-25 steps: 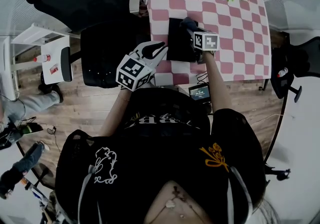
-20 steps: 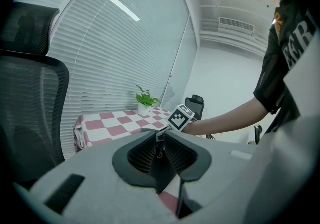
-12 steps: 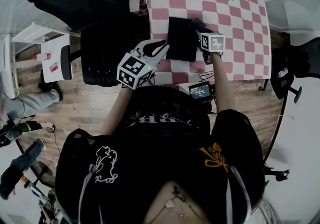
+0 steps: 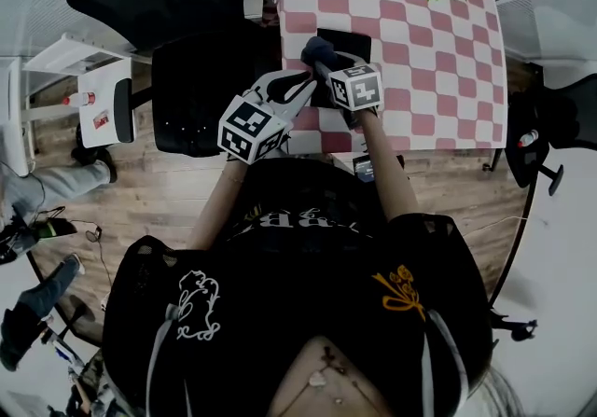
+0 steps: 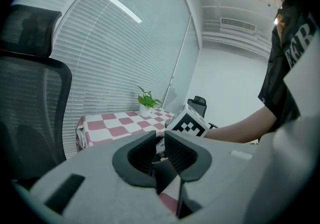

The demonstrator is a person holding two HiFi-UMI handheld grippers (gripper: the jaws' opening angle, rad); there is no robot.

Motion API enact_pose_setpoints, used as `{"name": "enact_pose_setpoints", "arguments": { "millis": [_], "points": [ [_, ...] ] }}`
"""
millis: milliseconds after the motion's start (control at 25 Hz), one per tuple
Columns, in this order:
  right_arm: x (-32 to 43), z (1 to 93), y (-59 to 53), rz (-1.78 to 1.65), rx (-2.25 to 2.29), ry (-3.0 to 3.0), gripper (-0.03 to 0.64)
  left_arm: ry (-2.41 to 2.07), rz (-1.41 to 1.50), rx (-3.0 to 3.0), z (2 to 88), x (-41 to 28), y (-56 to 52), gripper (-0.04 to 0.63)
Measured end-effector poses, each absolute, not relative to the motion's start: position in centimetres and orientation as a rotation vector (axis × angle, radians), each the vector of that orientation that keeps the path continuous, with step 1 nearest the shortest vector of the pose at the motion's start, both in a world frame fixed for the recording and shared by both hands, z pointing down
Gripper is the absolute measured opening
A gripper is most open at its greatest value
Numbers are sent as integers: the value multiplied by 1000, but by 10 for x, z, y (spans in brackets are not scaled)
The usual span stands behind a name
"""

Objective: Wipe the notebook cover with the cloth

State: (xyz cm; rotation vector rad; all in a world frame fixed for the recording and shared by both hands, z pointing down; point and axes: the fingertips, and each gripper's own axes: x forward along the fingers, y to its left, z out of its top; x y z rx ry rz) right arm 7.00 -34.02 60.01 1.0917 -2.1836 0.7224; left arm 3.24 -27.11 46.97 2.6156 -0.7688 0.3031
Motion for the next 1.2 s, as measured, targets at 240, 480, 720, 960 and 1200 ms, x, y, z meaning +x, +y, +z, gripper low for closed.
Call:
{"name": "enact_pose_setpoints", "arguments": {
  "millis": [240, 480, 720, 960, 1200],
  "points": [
    [62, 634, -326, 820, 1075, -2128, 141, -798, 306, 2608, 470, 26, -267, 63],
    [86, 634, -323, 814, 1103, -2108, 141, -805, 308, 2600, 471, 24, -265, 63],
    [144, 633, -309, 853, 1223, -2042, 141, -751, 312, 2619, 471, 40, -258, 63],
    [200, 633, -295, 894, 1343, -1963, 141, -702, 326, 2638, 470, 54, -249, 63],
    [211, 630, -288, 913, 1387, -1950, 141, -734, 334, 2632, 471, 49, -244, 63]
  ]
}}
